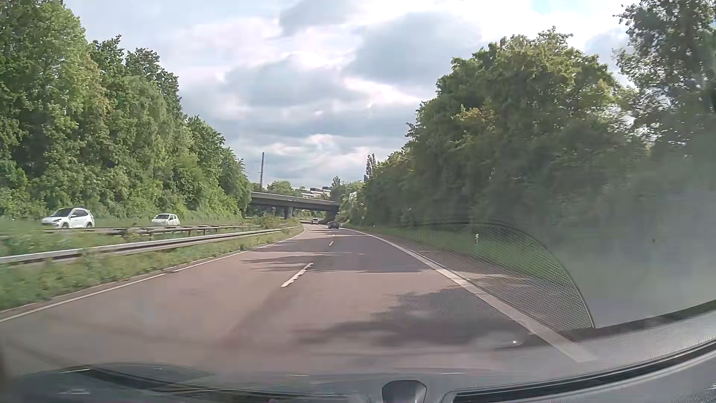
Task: Follow the waypoints while adhering to traffic rules and regulations
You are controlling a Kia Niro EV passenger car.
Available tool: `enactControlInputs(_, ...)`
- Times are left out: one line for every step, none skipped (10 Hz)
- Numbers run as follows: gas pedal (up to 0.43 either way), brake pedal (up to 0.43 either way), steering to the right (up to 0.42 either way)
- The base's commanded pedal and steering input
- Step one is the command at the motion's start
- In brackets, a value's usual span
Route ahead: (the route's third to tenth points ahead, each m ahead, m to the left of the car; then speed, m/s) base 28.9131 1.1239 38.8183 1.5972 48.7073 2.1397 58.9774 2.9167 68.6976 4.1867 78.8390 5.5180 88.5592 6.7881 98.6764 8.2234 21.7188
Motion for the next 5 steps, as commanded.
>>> enactControlInputs(0.047, 0.0, -0.008)
enactControlInputs(0.047, 0.0, -0.008)
enactControlInputs(0.047, 0.0, -0.008)
enactControlInputs(0.047, 0.0, -0.008)
enactControlInputs(0.047, 0.0, -0.008)
